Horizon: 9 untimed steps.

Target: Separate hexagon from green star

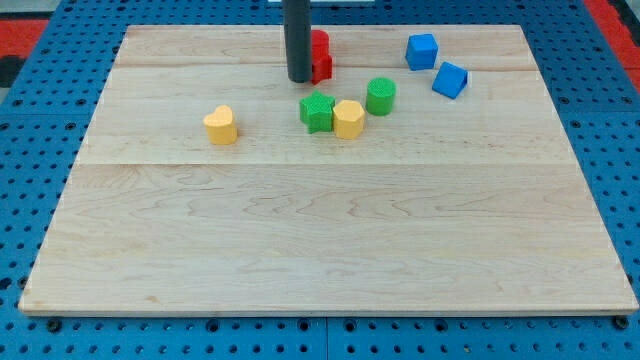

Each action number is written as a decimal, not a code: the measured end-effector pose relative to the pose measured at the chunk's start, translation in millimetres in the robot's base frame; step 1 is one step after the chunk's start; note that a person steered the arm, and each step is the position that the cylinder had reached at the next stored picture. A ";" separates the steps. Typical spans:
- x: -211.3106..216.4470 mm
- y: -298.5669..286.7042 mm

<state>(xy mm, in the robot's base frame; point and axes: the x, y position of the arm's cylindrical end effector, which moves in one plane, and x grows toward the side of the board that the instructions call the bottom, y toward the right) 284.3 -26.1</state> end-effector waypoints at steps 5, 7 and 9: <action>50.9 26.0; 110.5 73.2; 110.6 135.2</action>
<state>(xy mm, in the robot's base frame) 394.9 109.1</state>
